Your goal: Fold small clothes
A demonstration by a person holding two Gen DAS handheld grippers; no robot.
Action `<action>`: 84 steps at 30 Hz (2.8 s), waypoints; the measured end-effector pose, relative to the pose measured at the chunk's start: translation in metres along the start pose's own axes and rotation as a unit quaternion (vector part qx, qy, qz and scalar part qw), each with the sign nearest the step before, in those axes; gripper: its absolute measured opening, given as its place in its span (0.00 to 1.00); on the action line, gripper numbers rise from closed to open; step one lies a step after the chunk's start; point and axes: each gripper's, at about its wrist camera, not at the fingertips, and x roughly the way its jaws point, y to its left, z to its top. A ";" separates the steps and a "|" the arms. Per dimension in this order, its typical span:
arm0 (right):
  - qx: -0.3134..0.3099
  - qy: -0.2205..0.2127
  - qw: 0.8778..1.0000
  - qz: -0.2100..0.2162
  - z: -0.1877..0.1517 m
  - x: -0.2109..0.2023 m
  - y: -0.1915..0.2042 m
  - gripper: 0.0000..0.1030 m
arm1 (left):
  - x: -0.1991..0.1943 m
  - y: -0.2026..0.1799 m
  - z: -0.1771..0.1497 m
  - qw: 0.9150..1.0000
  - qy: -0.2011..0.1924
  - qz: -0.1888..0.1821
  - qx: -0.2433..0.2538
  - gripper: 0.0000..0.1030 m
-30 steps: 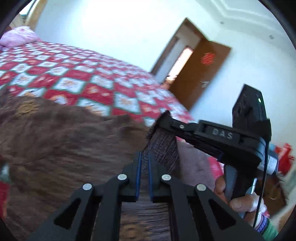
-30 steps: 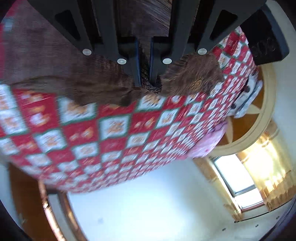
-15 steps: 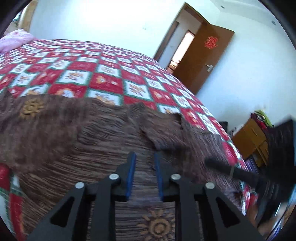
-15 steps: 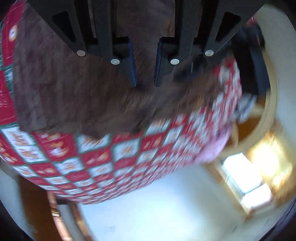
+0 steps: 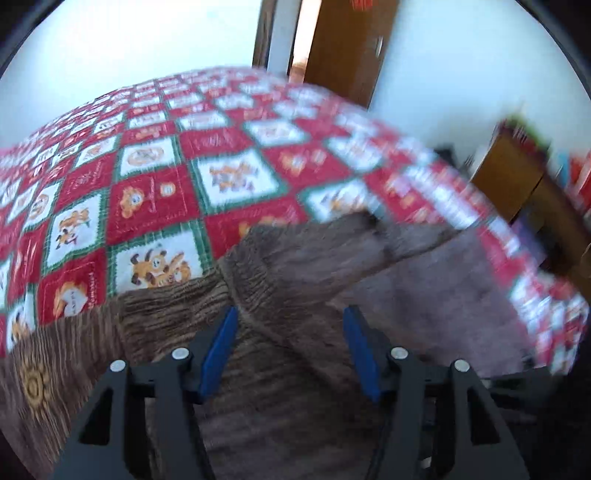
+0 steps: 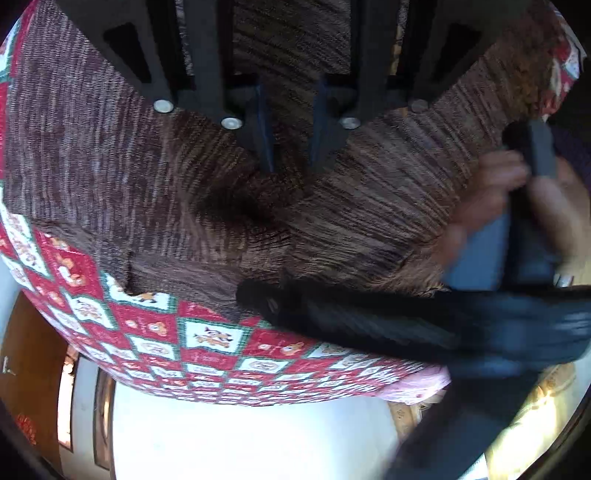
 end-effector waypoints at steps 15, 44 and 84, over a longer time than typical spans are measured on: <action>0.010 0.024 0.987 0.156 -0.022 -0.014 0.008 0.20 | 0.024 -0.004 0.011 0.994 -0.014 0.083 0.075 0.67; 0.347 -0.127 0.922 -0.114 -0.061 -0.141 -0.206 0.34 | -0.037 -0.014 -0.052 0.994 -0.061 0.026 -0.090 0.87; 0.132 -0.022 0.990 -0.049 -0.060 -0.067 -0.026 0.45 | -0.118 0.277 -0.182 0.825 -0.198 0.124 -0.514 0.10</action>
